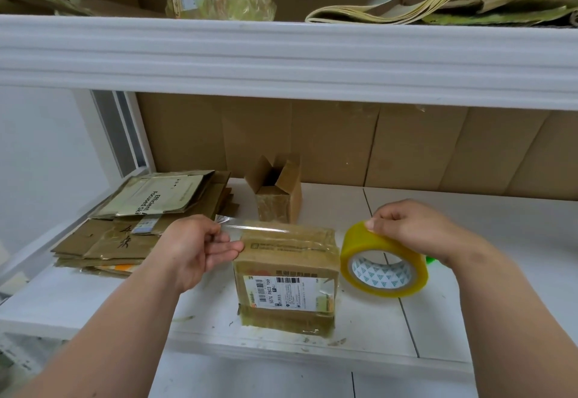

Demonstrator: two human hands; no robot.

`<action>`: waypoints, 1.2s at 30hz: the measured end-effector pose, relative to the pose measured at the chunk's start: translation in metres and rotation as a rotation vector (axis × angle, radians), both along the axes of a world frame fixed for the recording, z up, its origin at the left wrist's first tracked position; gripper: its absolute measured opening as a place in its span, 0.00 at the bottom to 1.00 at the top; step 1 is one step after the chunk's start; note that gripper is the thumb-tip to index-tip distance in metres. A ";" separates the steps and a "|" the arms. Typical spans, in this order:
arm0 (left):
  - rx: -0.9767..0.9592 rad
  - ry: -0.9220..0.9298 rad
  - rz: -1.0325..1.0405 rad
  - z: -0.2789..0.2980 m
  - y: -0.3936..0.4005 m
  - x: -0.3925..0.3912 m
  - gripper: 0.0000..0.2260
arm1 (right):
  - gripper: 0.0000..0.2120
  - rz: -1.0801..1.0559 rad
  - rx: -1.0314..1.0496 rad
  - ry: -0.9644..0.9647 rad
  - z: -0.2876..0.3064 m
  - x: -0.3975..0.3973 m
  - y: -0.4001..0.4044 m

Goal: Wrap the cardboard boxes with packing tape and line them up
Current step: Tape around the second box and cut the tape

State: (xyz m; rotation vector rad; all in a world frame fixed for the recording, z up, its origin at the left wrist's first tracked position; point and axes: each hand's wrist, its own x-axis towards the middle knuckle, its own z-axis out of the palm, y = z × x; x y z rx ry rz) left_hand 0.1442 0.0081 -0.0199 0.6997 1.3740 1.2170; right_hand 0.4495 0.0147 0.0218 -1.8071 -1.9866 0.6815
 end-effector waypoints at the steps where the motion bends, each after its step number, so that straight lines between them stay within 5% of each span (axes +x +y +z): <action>1: -0.012 0.033 -0.004 -0.002 0.001 -0.002 0.09 | 0.17 0.000 -0.001 -0.004 -0.001 0.000 0.000; 16: -0.222 0.297 -0.144 -0.050 -0.006 0.004 0.14 | 0.12 -0.031 -0.009 0.102 -0.021 0.004 0.001; 20: -0.058 0.272 0.014 -0.054 -0.007 0.008 0.06 | 0.11 -0.043 -0.008 0.176 -0.028 0.006 -0.004; 23: 0.163 0.399 0.134 -0.043 -0.009 0.008 0.18 | 0.12 -0.036 0.000 0.195 -0.031 0.006 -0.007; 25: 0.250 0.485 0.123 -0.030 -0.014 0.013 0.18 | 0.12 -0.042 0.012 0.208 -0.034 0.006 -0.008; 28: 0.231 0.546 -0.042 -0.019 -0.022 0.024 0.10 | 0.11 -0.055 0.019 0.226 -0.037 0.007 -0.010; 32: 0.169 0.719 -0.147 -0.019 -0.027 0.033 0.23 | 0.10 -0.056 0.019 0.292 -0.044 0.004 -0.012; 36: 0.122 0.695 -0.143 -0.020 -0.023 0.038 0.26 | 0.10 -0.057 0.027 0.355 -0.052 0.002 -0.014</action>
